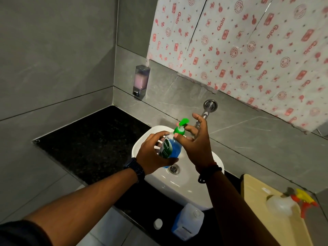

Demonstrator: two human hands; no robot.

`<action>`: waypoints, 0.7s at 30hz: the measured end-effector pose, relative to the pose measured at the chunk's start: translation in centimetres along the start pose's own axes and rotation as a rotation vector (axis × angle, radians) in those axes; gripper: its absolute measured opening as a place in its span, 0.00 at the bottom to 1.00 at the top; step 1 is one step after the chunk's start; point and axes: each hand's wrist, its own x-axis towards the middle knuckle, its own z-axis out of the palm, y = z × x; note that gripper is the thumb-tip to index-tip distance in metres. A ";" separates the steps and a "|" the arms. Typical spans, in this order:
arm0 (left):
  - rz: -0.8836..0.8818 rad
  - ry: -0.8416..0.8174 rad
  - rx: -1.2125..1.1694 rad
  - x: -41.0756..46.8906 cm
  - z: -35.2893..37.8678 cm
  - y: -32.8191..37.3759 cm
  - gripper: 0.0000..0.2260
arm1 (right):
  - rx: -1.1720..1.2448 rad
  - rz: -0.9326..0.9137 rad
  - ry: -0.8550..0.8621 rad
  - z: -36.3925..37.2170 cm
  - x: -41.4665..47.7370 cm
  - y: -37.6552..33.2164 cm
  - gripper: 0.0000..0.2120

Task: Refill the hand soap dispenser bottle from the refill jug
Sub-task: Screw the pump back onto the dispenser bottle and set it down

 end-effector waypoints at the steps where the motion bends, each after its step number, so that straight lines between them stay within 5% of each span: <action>1: 0.001 -0.001 0.005 0.0 0.0 0.0 0.35 | -0.008 -0.006 0.012 0.0 0.0 0.1 0.34; 7: 0.007 -0.012 0.004 -0.2 0.3 0.0 0.35 | -0.011 0.004 0.018 -0.3 -0.2 0.1 0.34; 12: 0.007 -0.011 0.003 -0.1 0.5 0.0 0.35 | -0.108 -0.030 0.050 -0.4 -0.4 -0.3 0.24; 21: -0.024 0.040 -0.034 -0.3 0.8 0.1 0.36 | -0.104 -0.004 0.206 0.3 -0.6 -0.8 0.31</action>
